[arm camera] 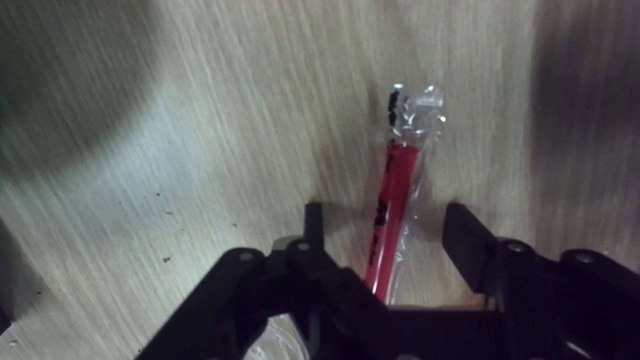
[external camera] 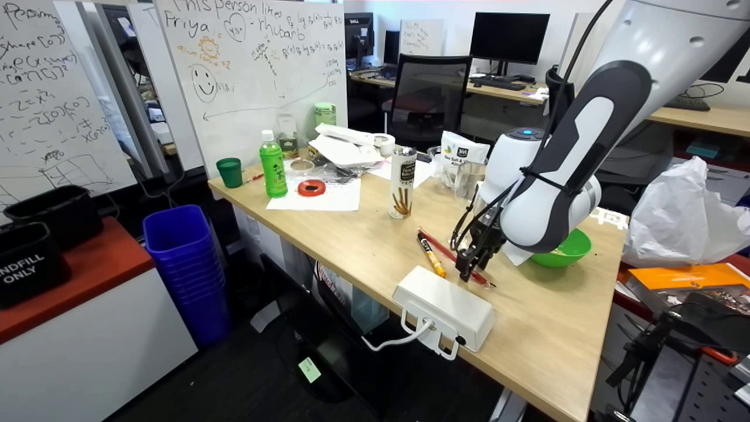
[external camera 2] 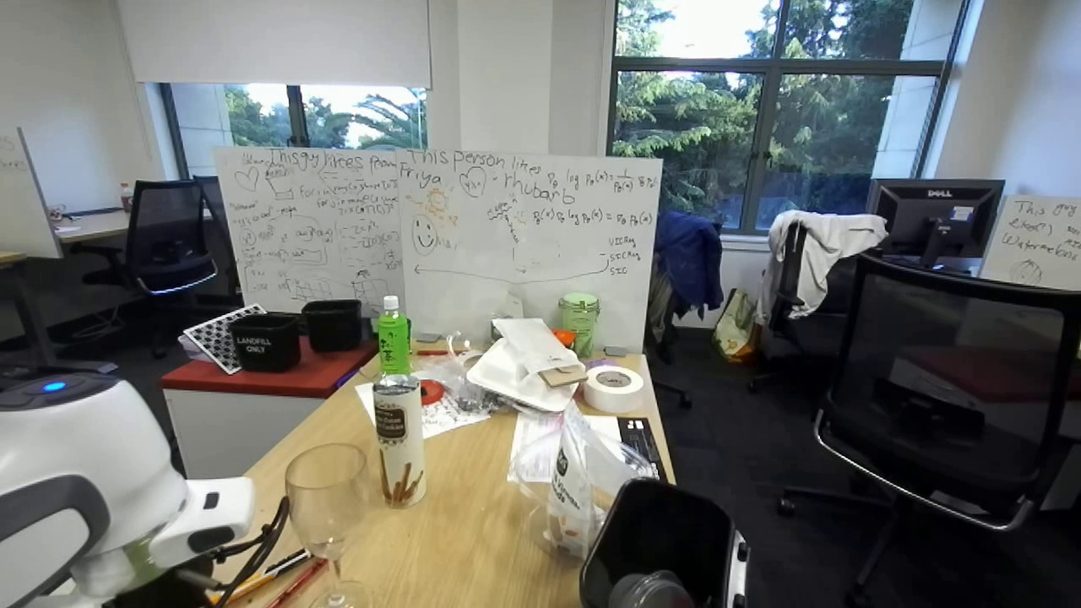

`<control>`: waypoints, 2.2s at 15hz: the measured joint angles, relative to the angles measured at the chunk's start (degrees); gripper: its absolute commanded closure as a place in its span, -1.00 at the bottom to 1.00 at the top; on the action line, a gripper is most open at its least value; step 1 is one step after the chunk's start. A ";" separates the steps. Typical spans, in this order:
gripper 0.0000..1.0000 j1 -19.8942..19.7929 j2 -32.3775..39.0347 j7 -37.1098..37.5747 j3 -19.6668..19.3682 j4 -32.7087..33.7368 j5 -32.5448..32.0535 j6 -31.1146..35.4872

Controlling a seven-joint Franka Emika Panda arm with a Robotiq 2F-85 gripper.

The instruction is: Put the pencil in the bin

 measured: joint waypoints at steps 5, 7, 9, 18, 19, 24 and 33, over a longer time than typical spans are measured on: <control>0.98 1.20 -0.39 0.33 -0.02 0.09 0.00 0.01; 1.00 1.30 -0.39 0.55 -0.05 0.13 0.00 0.01; 0.98 1.30 -0.37 0.56 -0.49 0.13 0.00 0.01; 0.99 -0.09 -5.93 0.47 -1.89 -4.72 0.00 0.66; 0.99 -0.60 -7.89 0.32 -1.41 -6.12 0.00 1.16; 0.99 -9.82 -21.28 -5.39 11.41 -15.71 0.00 4.06; 0.99 -30.79 -29.15 -9.30 36.38 -22.61 0.88 18.68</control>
